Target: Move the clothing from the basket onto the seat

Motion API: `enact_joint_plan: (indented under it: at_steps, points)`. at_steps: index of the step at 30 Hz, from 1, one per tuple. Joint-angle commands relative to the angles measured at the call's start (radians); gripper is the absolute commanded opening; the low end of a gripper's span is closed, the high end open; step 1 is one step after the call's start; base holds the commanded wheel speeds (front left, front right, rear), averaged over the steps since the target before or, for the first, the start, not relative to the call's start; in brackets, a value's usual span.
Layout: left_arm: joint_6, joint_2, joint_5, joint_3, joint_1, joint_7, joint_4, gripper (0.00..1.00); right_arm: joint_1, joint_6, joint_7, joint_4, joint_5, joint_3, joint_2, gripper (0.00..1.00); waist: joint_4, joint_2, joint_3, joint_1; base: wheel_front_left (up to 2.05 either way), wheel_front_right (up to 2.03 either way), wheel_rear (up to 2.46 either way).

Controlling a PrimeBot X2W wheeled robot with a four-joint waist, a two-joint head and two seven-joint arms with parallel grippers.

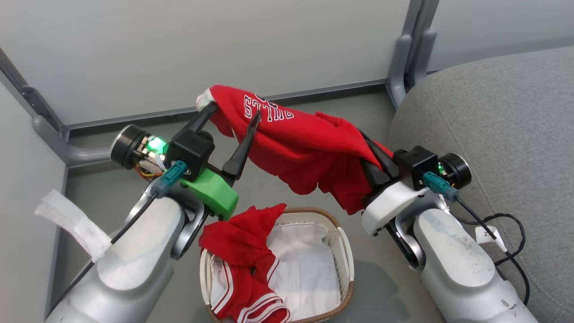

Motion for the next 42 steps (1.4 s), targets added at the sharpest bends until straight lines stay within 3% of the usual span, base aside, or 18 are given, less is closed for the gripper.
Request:
enact_joint_plan:
  at_steps: [1,12,27,33,42]
  points:
    - [0.006,0.009,-0.021,0.009,0.034,-0.015,0.014,1.00,-0.016,-0.001,-0.002,0.003,-0.011,-0.013,-0.004,0.00,-0.003,0.0000,0.004,0.0000,0.00,0.00,0.00]
    - [0.002,-0.010,-0.080,0.036,0.187,-0.066,0.080,1.00,-0.014,-0.001,-0.002,0.007,-0.058,-0.125,-0.004,0.00,-0.021,0.0000,0.034,0.0000,0.00,0.00,0.00]
    - [-0.021,-0.063,-0.029,0.058,0.280,-0.071,0.029,1.00,0.035,-0.001,-0.002,-0.025,-0.094,-0.274,-0.004,0.00,-0.086,0.0000,0.075,0.0000,0.00,0.00,0.00]
    - [-0.026,-0.070,0.000,0.069,0.288,-0.071,0.000,1.00,0.046,-0.001,-0.002,-0.063,-0.094,-0.299,-0.004,0.00,-0.172,0.0000,0.111,0.0000,0.00,0.00,0.00]
    - [-0.021,-0.059,0.030,0.089,0.257,-0.071,-0.006,1.00,0.045,-0.001,-0.002,-0.120,-0.070,-0.296,-0.004,0.00,-0.359,0.0000,0.192,0.0000,0.00,0.00,0.00]
